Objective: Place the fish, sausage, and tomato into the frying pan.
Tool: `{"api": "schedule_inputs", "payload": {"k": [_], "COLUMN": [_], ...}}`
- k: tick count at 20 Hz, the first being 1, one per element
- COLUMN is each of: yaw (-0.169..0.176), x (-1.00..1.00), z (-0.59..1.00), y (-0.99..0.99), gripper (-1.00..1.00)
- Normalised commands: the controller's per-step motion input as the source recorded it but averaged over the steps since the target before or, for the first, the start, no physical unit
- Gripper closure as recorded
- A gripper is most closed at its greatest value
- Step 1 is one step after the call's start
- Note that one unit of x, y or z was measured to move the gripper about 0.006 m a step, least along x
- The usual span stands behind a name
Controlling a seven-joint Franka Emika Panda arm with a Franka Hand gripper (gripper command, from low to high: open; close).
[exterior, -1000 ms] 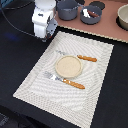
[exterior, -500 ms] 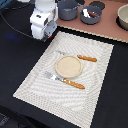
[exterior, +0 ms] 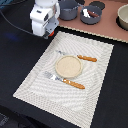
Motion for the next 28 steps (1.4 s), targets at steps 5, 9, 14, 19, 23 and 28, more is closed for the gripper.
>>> {"api": "schedule_inputs", "payload": {"k": [5, 9, 14, 19, 23, 28], "yaw": [0.000, 0.000, 0.000, 0.000, -0.001, -0.003], "x": [1.00, 1.00, 1.00, 1.00, 1.00, 0.96], "z": [1.00, 1.00, 1.00, 1.00, 0.95, 0.43], "y": [0.42, 0.42, 0.40, 0.41, 0.54, 0.65], "gripper": [1.00, 1.00, 1.00, 1.00, 1.00, 1.00]}}
